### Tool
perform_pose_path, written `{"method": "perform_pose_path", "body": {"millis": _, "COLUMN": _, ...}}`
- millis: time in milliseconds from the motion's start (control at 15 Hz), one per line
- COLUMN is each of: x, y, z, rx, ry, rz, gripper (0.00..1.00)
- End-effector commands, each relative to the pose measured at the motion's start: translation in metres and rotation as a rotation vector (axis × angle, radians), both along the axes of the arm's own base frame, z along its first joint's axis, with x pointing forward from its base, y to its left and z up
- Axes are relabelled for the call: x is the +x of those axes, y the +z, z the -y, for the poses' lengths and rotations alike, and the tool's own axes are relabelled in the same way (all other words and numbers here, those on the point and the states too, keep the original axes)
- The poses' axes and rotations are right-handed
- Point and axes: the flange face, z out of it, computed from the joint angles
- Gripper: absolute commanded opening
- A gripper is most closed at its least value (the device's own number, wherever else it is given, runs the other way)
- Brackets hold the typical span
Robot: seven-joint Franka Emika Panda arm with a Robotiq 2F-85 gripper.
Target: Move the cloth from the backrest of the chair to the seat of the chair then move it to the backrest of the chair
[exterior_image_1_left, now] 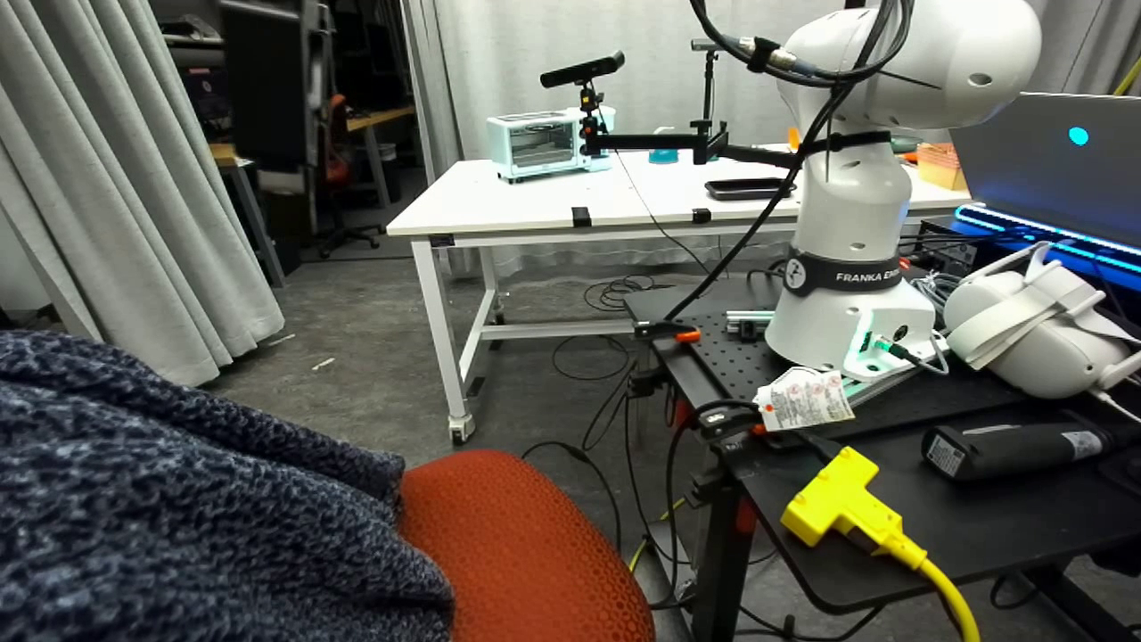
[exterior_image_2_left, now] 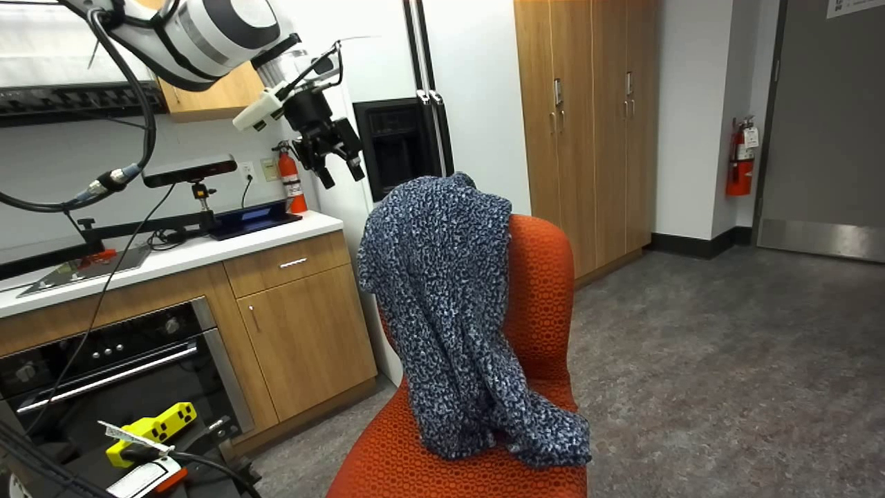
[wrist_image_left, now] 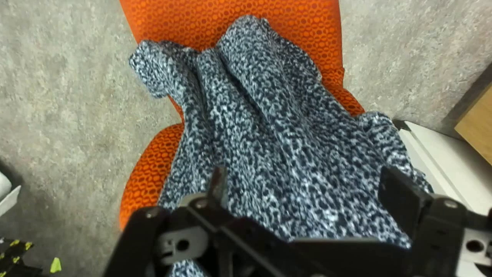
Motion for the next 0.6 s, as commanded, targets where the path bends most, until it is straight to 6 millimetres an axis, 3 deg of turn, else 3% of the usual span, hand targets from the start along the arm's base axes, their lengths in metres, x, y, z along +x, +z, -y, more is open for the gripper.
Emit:
{"method": "perform_pose_path", "body": {"millis": 0, "x": 0.049, "y": 0.012, "z": -0.022, "rx": 0.001, "ry": 0.072, "rz": 0.076, "gripper": 1.00}}
{"method": "perform_pose_path", "body": {"millis": 67, "x": 0.060, "y": 0.013, "z": -0.025, "rx": 0.001, "ry": 0.070, "rz": 0.089, "gripper": 1.00}}
{"method": "perform_pose_path", "body": {"millis": 133, "x": 0.030, "y": 0.015, "z": -0.017, "rx": 0.003, "ry": 0.045, "rz": 0.060, "gripper": 1.00}}
{"method": "perform_pose_path", "body": {"millis": 333, "x": 0.052, "y": 0.010, "z": -0.021, "rx": 0.005, "ry": 0.053, "rz": 0.065, "gripper": 1.00}}
{"method": "perform_pose_path", "body": {"millis": 533, "x": 0.056, "y": 0.007, "z": -0.022, "rx": 0.007, "ry": 0.054, "rz": 0.063, "gripper": 1.00}}
